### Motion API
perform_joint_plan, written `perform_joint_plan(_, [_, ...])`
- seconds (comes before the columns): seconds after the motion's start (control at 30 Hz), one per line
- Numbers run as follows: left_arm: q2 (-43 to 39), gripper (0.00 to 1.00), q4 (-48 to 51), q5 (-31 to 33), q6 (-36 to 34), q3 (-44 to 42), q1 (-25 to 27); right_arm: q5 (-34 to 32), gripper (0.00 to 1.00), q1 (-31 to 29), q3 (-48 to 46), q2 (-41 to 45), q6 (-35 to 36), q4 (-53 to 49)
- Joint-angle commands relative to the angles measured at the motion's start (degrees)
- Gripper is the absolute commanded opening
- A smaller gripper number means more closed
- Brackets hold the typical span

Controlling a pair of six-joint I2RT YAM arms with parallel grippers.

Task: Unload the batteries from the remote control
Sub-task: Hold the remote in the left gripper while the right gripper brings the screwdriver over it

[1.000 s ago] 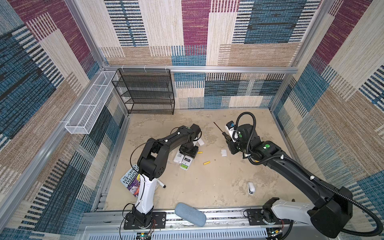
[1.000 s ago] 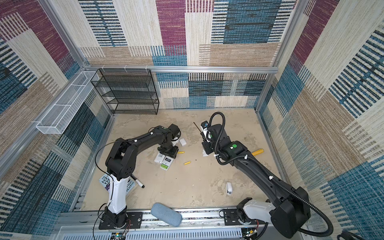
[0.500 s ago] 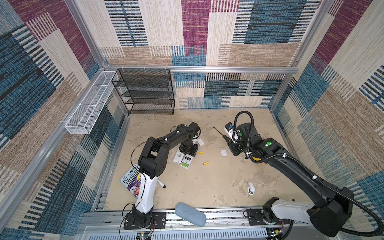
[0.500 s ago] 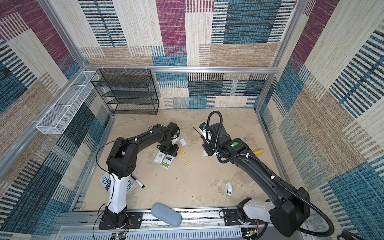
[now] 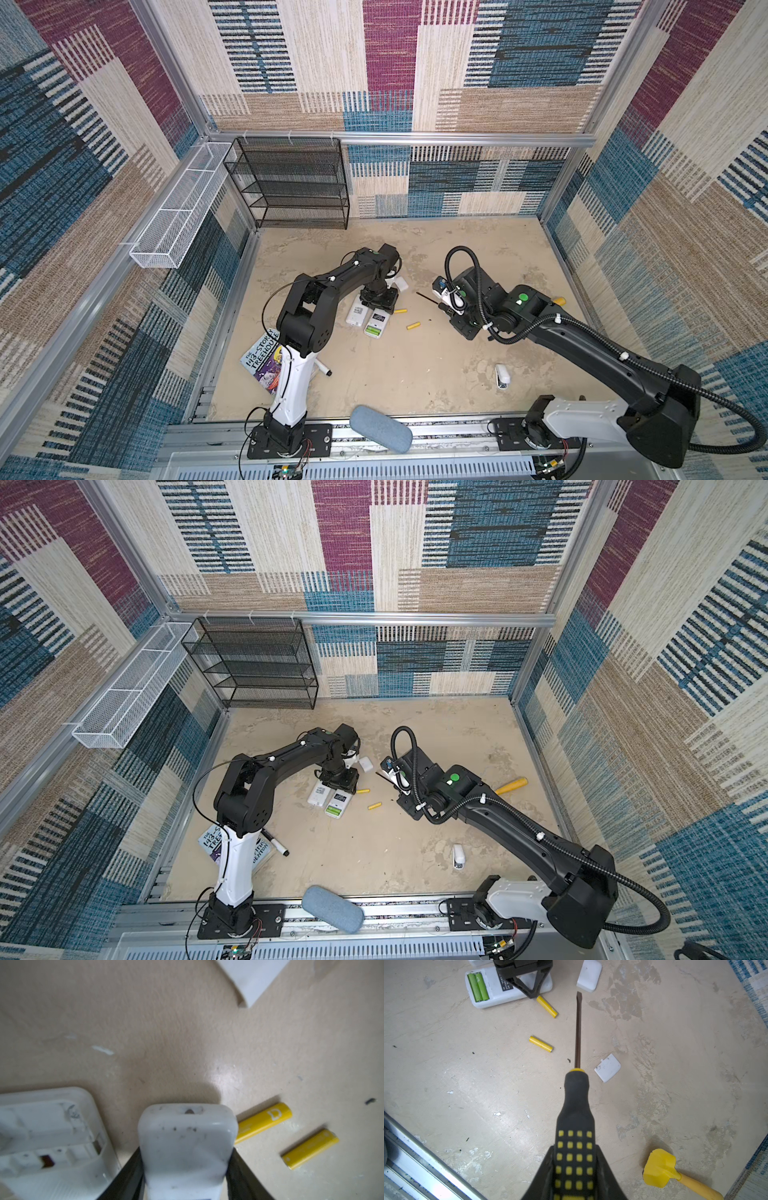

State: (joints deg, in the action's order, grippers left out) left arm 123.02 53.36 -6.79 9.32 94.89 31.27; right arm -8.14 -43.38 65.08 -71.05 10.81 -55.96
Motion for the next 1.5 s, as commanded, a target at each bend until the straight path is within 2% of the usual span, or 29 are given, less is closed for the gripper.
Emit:
perform_joint_plan(0.0, [0.2, 0.47, 1.4, -1.0, 0.3, 0.9, 0.0, -1.0, 0.0, -1.5, -0.3, 0.4, 1.4, -1.2])
perform_joint_plan(0.4, [0.6, 0.47, 5.6, 2.1, 2.3, 1.9, 0.1, -1.4, 0.0, -10.7, 0.2, -6.4, 5.0, 2.6])
perform_joint_plan(0.53, [0.5, 0.5, 6.8, 2.6, 3.3, 1.5, 0.3, -2.4, 0.0, -13.0, 1.2, -9.0, 6.8, 4.9])
perform_joint_plan(0.9, [0.9, 0.61, 6.8, 2.9, 4.6, 1.2, 0.9, -3.5, 0.0, -14.4, 2.0, -11.3, 9.3, 8.1])
perform_joint_plan(1.1, [1.0, 0.71, 7.2, 3.4, 5.2, 1.6, 0.9, -3.3, 0.0, -14.7, 1.7, -11.7, 10.1, 8.4])
perform_joint_plan(1.3, [2.3, 0.71, 8.5, 3.7, 5.1, 3.7, 0.9, -2.9, 0.0, -15.0, 2.2, -12.7, 10.9, 8.5])
perform_joint_plan(1.47, [4.3, 0.66, 10.1, 4.4, 5.0, 6.1, 0.9, -3.3, 0.0, -15.7, 3.4, -14.5, 11.2, 7.5])
